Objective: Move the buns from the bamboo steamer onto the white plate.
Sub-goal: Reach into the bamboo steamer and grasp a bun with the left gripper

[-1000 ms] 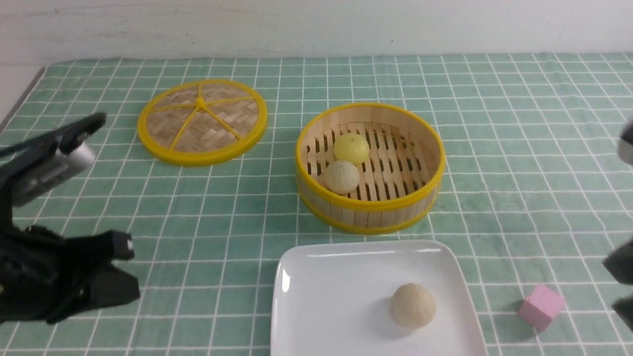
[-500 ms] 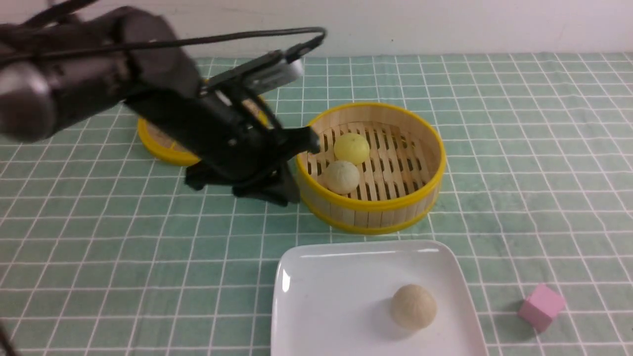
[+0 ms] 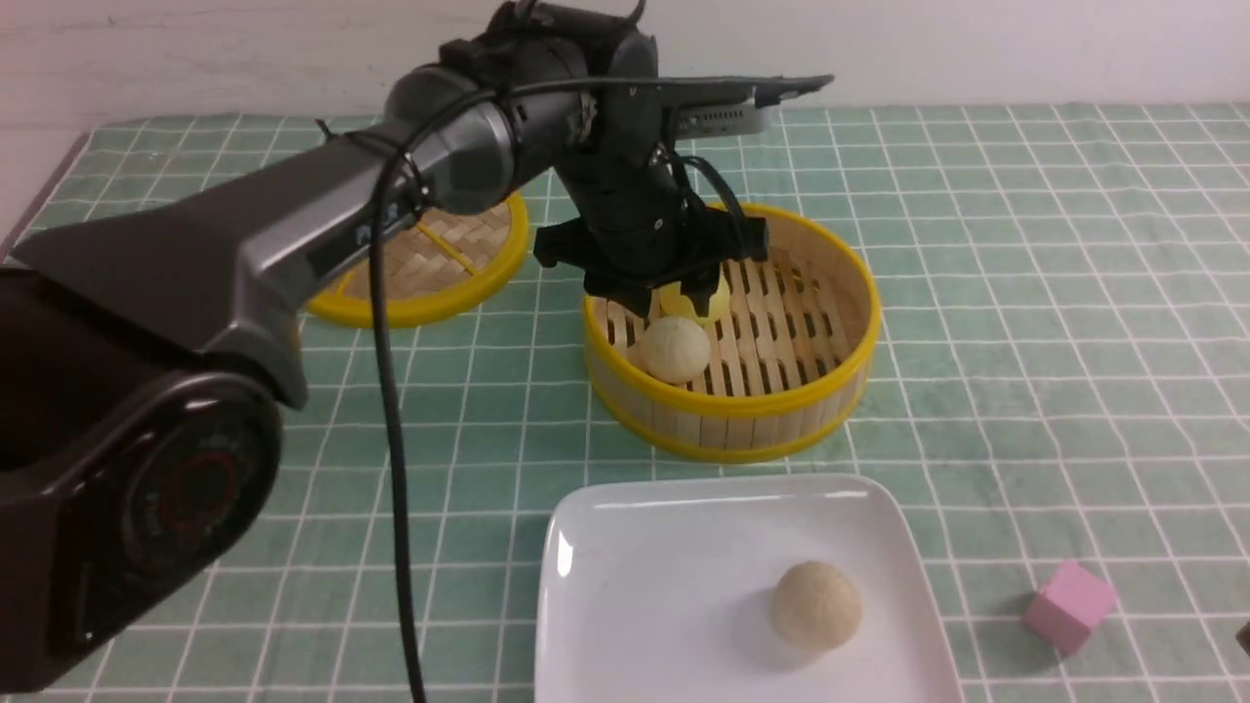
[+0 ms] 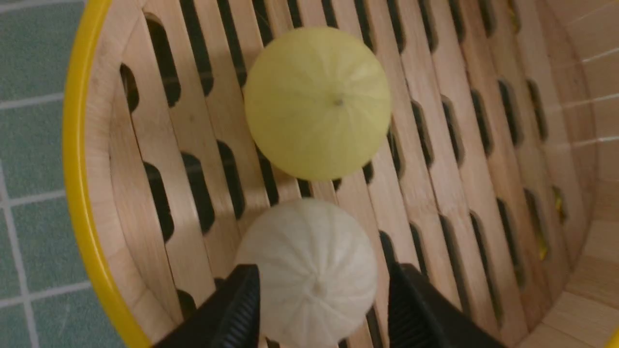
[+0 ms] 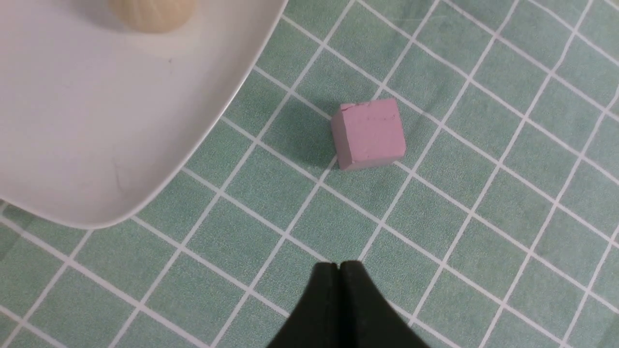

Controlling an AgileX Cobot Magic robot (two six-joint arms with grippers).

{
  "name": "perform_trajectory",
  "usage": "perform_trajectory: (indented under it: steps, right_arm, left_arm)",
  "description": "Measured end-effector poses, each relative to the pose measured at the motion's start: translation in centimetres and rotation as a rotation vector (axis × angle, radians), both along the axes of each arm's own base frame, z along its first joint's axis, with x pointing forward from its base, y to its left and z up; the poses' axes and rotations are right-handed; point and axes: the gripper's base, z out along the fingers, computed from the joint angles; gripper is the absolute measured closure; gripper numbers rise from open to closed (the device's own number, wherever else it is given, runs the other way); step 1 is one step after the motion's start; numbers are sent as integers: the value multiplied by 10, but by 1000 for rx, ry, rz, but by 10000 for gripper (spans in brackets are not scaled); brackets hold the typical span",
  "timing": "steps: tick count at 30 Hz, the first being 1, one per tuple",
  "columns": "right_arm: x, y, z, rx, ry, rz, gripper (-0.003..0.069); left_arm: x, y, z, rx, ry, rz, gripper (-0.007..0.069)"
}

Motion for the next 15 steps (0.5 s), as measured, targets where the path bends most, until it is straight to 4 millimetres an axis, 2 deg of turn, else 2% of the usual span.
perform_trajectory:
  steps: [4,6,7,8,9,12,14,15]
  right_arm:
    - [0,0,0,-1,-1,0,664]
    - [0,0,0,0,0,0,664]
    - [0,0,0,0,0,0,664]
    - [0,0,0,-1,1,0,663]
    - [0,0,0,-1,1,0,662]
    - [0,0,0,-2,2,0,659]
    - [0,0,0,-4,5,-1,659]
    - [0,0,-1,-4,5,-1,659]
  left_arm:
    - [5,-3,-22,24,34,1,323]
    - [7,-4,-33,35,50,1,421]
    - [7,-4,-33,35,51,1,442]
    - [7,-4,-33,35,50,1,521]
    - [7,-4,-32,35,50,0,561]
    - [4,-3,-28,41,67,0,593]
    - [-3,1,-11,50,82,-3,595]
    - [-3,2,-9,50,82,-3,595]
